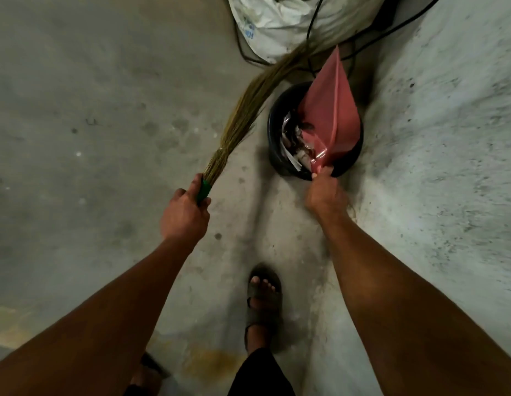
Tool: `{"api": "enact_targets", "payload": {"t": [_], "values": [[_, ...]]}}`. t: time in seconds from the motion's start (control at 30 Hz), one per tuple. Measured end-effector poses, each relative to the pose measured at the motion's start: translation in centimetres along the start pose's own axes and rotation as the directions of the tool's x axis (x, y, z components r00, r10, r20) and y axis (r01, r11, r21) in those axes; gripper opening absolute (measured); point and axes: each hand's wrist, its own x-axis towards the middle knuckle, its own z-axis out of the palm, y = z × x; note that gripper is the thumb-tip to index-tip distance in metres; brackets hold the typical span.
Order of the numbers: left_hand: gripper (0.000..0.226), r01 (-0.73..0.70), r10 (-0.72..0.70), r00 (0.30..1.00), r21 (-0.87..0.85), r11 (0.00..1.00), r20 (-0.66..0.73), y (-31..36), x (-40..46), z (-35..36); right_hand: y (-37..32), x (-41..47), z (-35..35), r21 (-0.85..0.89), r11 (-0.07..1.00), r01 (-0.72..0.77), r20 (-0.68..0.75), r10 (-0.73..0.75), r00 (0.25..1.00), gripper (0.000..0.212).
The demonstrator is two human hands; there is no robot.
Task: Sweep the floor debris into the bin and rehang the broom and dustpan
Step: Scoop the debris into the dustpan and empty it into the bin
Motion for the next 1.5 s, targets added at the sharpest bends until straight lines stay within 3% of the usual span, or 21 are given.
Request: {"api": "enact_targets", "payload": {"t": [0.1, 0.37, 0.43, 0.53, 0.7, 0.8, 0.93, 1.17, 1.33, 1.5], "values": [[0.064, -0.01, 0.01, 1.0, -0.012, 1.0, 0.009, 0.3, -0.7, -0.4, 0.3, -1.4, -1.4, 0.037, 0.999, -0.036, -0.04, 0.038, 0.998, 0.038], [0.066, -0.02, 0.019, 1.0, -0.102, 0.995, -0.002, -1.7, -1.6, -4.0, -3.1, -9.4, -2.7, 0.175, 0.984, -0.035, -0.406, 0.105, 0.908, 0.034], [0.066, -0.014, 0.014, 1.0, -0.125, 0.992, 0.003, -3.0, -1.5, -5.1, -5.5, -11.3, -2.9, 0.267, 0.963, -0.02, -0.429, 0.138, 0.893, 0.038], [0.063, -0.001, 0.003, 1.0, -0.162, 0.987, 0.012, -5.5, -1.2, -6.4, -9.6, -14.0, -2.3, 0.323, 0.943, 0.081, -0.431, 0.07, 0.9, 0.039], [0.059, -0.013, 0.017, 1.0, -0.294, 0.956, 0.012, -11.7, -1.2, -9.5, -18.0, -17.9, 0.9, 0.506, 0.845, 0.173, -0.272, -0.033, 0.962, 0.052], [0.064, 0.029, -0.032, 0.999, -0.384, 0.923, -0.001, -16.1, -1.4, -12.3, -22.9, -20.4, 2.4, 0.744, 0.649, 0.159, -0.109, -0.117, 0.987, 0.033], [0.069, 0.093, -0.117, 0.993, -0.445, 0.891, -0.026, -23.4, -1.1, -17.2, -30.5, -24.6, 3.9, 0.899, 0.434, 0.05, 0.041, -0.198, 0.979, 0.017], [0.066, 0.17, -0.269, 0.953, -0.486, 0.857, -0.14, -35.4, -0.5, -25.6, -43.3, -32.9, 5.8, 0.932, 0.353, -0.081, 0.22, -0.373, 0.902, 0.029], [0.061, 0.226, -0.398, 0.89, -0.544, 0.808, -0.222, -42.8, 0.1, -29.5, -52.0, -37.5, 7.0, 0.916, 0.395, -0.071, 0.276, -0.492, 0.826, 0.033], [0.056, 0.292, -0.541, 0.782, -0.584, 0.757, -0.31, -48.8, 1.7, -31.8, -59.9, -40.3, 9.5, 0.89, 0.446, -0.099, 0.367, -0.57, 0.735, 0.037]]}}
